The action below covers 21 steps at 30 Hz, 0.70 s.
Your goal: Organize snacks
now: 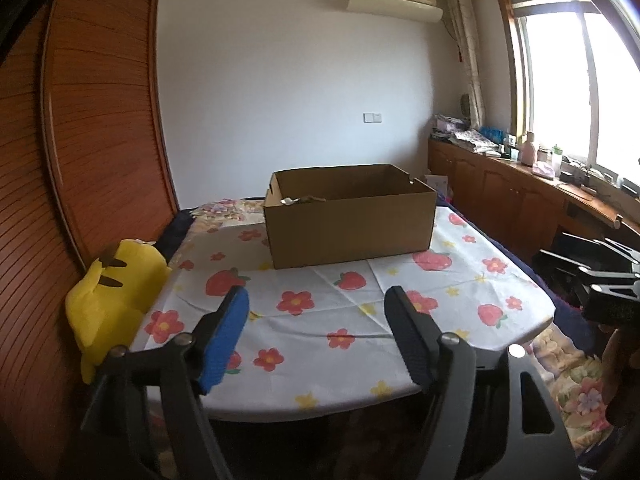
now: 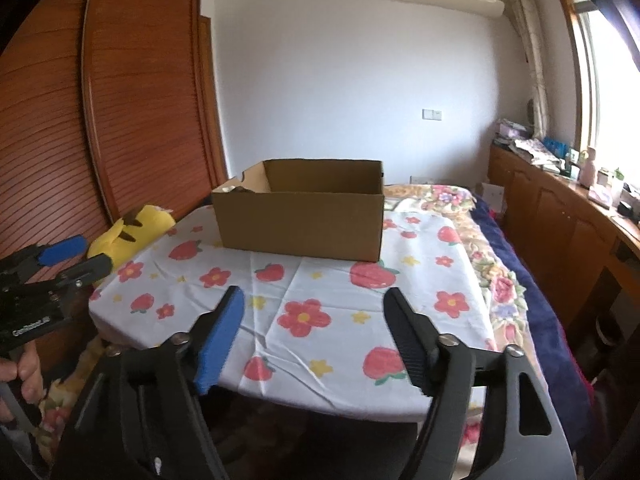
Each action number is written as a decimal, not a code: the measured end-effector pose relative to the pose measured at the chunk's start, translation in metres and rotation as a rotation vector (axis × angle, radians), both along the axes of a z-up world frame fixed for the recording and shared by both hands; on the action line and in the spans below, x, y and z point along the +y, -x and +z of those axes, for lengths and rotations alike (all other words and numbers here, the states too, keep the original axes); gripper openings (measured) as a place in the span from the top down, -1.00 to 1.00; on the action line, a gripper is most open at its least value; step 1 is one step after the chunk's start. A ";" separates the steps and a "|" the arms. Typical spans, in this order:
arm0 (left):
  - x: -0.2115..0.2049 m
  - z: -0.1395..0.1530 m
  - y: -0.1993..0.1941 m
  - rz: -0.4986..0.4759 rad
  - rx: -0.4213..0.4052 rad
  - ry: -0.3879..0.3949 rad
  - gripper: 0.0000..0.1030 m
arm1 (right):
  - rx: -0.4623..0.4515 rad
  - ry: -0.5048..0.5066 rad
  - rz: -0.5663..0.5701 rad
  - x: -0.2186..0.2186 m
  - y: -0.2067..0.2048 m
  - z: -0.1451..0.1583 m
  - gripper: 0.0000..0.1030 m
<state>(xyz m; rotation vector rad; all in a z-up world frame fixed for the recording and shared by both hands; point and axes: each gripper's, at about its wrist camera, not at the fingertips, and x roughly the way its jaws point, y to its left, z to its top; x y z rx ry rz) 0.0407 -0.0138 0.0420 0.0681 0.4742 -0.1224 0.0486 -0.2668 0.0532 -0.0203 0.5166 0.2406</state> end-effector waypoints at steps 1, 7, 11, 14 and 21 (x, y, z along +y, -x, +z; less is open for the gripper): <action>0.001 -0.001 0.001 0.005 0.006 -0.001 -0.40 | 0.000 -0.005 -0.001 -0.001 0.001 -0.001 -0.68; 0.005 -0.005 0.007 0.033 -0.011 0.019 -0.81 | 0.013 0.006 -0.021 0.002 0.001 -0.009 -0.79; 0.006 -0.010 0.006 0.037 0.001 0.025 -0.93 | 0.017 0.016 -0.043 0.003 0.002 -0.014 -0.83; 0.003 -0.014 0.006 0.045 0.008 0.008 -0.96 | 0.021 0.019 -0.047 0.003 0.002 -0.016 -0.84; 0.001 -0.017 0.008 0.048 0.007 0.002 -0.99 | 0.026 0.025 -0.045 0.007 0.004 -0.019 -0.85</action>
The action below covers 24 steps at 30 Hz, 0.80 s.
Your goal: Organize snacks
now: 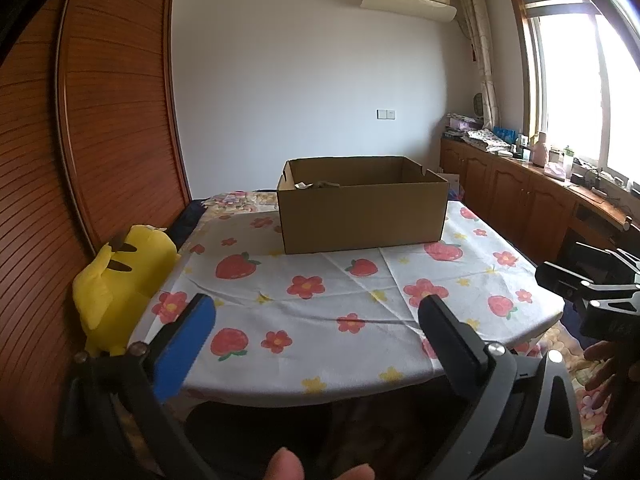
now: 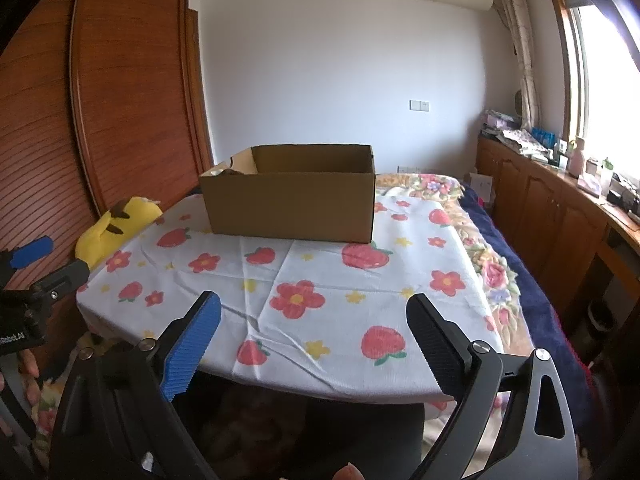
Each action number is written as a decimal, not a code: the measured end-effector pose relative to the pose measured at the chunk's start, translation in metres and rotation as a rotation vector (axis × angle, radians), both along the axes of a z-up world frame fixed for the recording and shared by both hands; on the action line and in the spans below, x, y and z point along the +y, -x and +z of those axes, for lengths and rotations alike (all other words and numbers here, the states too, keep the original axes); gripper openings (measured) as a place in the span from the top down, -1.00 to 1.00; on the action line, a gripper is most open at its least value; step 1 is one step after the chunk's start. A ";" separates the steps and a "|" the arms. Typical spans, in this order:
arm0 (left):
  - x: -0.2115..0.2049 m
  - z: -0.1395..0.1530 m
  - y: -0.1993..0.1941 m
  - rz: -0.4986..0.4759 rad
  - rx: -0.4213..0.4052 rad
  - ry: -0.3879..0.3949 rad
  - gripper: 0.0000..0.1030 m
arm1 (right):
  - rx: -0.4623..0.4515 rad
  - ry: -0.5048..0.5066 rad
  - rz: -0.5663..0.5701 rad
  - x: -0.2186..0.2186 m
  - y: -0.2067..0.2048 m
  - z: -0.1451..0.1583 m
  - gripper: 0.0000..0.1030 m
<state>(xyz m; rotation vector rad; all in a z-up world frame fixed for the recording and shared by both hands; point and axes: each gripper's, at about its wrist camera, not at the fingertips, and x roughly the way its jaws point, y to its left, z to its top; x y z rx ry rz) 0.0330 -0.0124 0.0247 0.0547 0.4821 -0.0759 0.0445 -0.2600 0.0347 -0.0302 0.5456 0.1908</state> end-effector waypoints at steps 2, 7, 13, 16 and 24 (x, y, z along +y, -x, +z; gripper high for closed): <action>0.000 0.000 0.000 0.003 -0.001 -0.002 -0.99 | -0.001 -0.001 -0.004 0.001 -0.001 0.000 -0.86; 0.001 -0.001 0.001 0.005 -0.007 -0.003 -0.99 | -0.003 -0.008 -0.013 0.000 -0.001 0.000 -0.86; 0.001 0.000 0.001 0.021 -0.002 -0.011 -0.99 | -0.009 -0.011 -0.021 -0.002 0.001 0.001 -0.87; 0.003 0.000 0.001 0.018 0.000 0.005 -0.99 | -0.014 -0.012 -0.024 -0.004 0.002 0.002 -0.87; 0.005 0.000 0.004 0.012 -0.004 0.010 -0.99 | -0.017 -0.006 -0.027 -0.004 0.002 0.002 -0.88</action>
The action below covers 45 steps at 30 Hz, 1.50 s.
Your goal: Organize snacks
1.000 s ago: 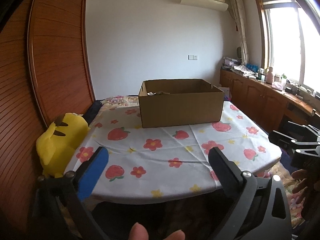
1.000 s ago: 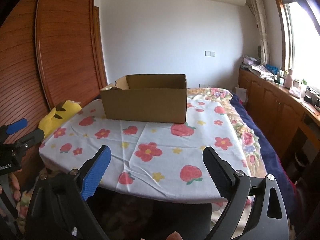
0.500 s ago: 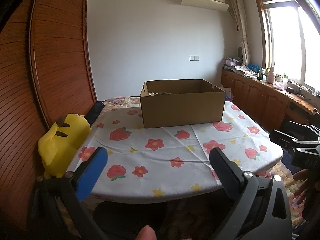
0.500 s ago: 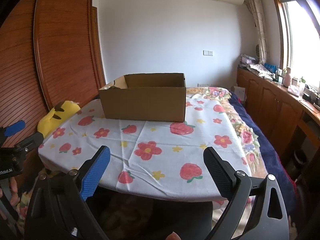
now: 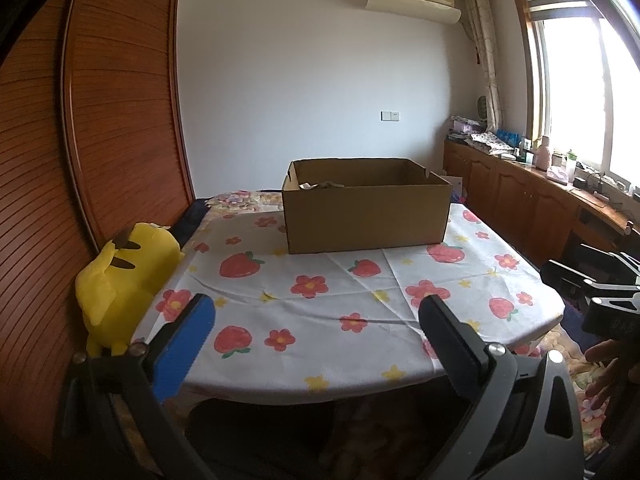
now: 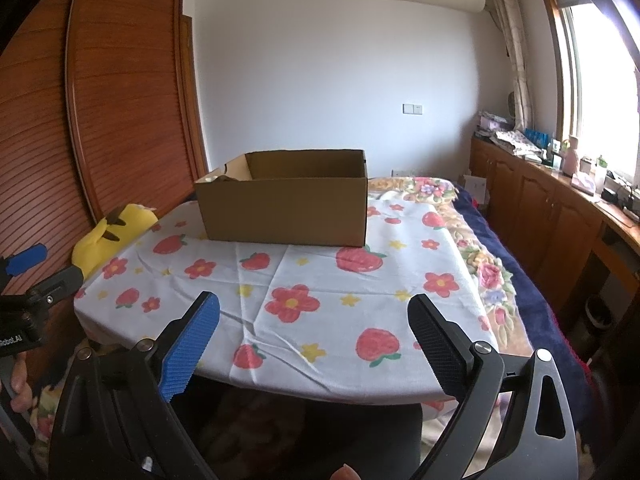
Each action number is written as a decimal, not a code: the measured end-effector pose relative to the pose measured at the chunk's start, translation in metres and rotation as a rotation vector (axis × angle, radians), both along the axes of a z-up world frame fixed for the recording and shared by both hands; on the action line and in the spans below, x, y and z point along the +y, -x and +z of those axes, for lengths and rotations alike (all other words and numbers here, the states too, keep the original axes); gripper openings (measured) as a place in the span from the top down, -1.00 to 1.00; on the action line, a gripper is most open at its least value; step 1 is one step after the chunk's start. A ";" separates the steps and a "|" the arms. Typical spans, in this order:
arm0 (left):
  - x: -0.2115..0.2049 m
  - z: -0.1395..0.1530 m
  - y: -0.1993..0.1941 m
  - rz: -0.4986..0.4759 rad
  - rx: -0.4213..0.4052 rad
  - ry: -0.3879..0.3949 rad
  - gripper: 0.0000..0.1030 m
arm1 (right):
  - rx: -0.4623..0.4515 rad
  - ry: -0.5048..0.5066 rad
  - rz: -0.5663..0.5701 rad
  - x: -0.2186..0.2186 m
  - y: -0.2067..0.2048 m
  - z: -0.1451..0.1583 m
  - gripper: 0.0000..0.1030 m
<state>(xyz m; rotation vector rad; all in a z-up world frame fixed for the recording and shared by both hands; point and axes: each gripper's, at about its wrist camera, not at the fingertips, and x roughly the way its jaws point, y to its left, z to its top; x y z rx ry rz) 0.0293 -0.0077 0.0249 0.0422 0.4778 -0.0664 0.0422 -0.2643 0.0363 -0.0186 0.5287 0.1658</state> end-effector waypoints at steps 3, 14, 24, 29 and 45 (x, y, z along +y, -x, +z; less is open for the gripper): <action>0.000 0.000 0.000 -0.001 0.001 0.001 -0.99 | -0.002 -0.001 -0.001 -0.001 0.000 0.000 -0.88; -0.001 0.002 0.002 0.010 -0.010 -0.002 -0.99 | -0.004 -0.001 -0.003 0.000 0.000 0.001 -0.90; 0.001 0.004 0.004 0.021 -0.020 0.002 -0.99 | -0.005 0.000 -0.002 0.000 0.000 0.001 -0.91; 0.001 0.004 0.004 0.023 -0.021 -0.001 -0.99 | -0.010 0.000 0.000 0.001 0.000 0.005 -0.92; 0.001 0.004 0.005 0.020 -0.021 0.001 -0.99 | -0.009 0.001 0.001 0.003 -0.002 0.007 -0.93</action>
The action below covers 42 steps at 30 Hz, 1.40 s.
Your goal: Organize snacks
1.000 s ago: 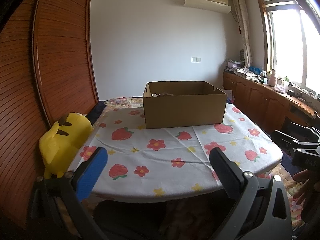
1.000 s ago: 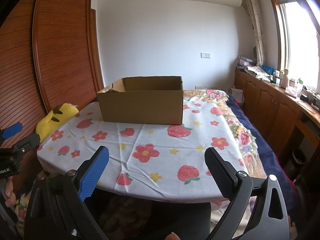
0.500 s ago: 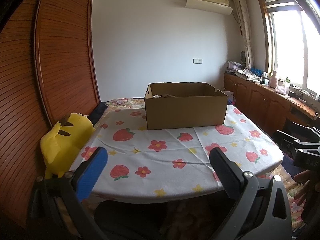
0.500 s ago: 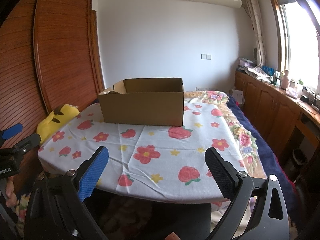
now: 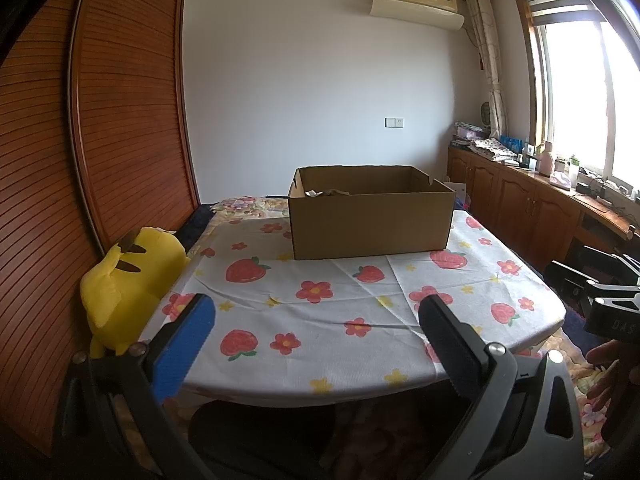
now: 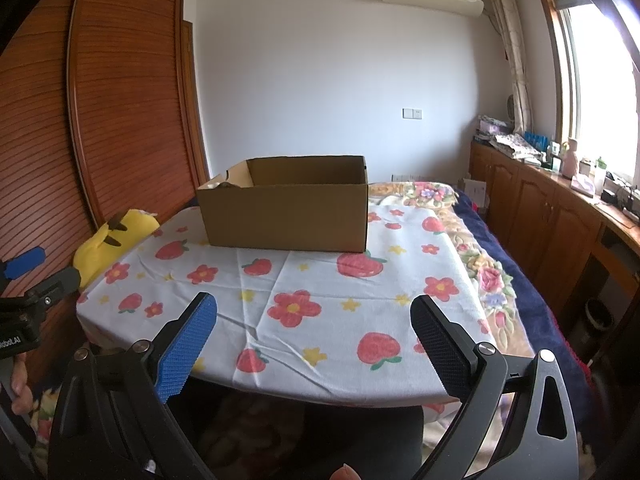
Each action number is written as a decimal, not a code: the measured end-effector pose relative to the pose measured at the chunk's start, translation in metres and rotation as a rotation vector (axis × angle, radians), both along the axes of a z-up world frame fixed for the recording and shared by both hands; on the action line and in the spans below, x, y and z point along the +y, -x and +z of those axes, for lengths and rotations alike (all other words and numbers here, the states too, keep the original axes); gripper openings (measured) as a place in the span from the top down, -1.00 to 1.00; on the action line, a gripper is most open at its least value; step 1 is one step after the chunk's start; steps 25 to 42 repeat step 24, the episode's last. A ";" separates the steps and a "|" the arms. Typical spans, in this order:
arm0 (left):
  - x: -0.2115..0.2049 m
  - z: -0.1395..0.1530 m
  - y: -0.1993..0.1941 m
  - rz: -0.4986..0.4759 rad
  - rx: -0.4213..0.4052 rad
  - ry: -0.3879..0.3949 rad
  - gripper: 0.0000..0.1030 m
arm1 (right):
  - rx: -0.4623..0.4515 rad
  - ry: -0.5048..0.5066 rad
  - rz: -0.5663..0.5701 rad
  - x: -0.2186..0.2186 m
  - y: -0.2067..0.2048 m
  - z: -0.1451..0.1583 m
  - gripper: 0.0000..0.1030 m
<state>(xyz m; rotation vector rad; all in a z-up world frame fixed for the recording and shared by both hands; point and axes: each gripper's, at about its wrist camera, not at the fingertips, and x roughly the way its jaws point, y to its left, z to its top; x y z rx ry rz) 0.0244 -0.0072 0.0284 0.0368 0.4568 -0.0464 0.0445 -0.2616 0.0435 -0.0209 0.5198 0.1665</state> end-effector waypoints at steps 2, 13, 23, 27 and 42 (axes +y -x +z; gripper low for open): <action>0.000 0.000 0.000 0.000 -0.001 0.001 -0.99 | -0.001 -0.002 0.000 0.000 0.000 0.000 -0.93; 0.000 0.000 0.000 0.000 -0.002 -0.001 -0.99 | -0.005 -0.003 -0.003 0.000 -0.001 0.002 -0.93; 0.000 0.001 0.001 0.002 -0.003 -0.003 -0.99 | -0.011 -0.003 -0.004 0.002 0.000 0.005 -0.93; 0.000 0.001 0.001 0.001 -0.004 -0.001 -0.99 | -0.011 -0.004 -0.004 0.002 -0.001 0.005 -0.93; 0.000 0.001 0.001 0.001 -0.004 -0.001 -0.99 | -0.011 -0.004 -0.004 0.002 -0.001 0.005 -0.93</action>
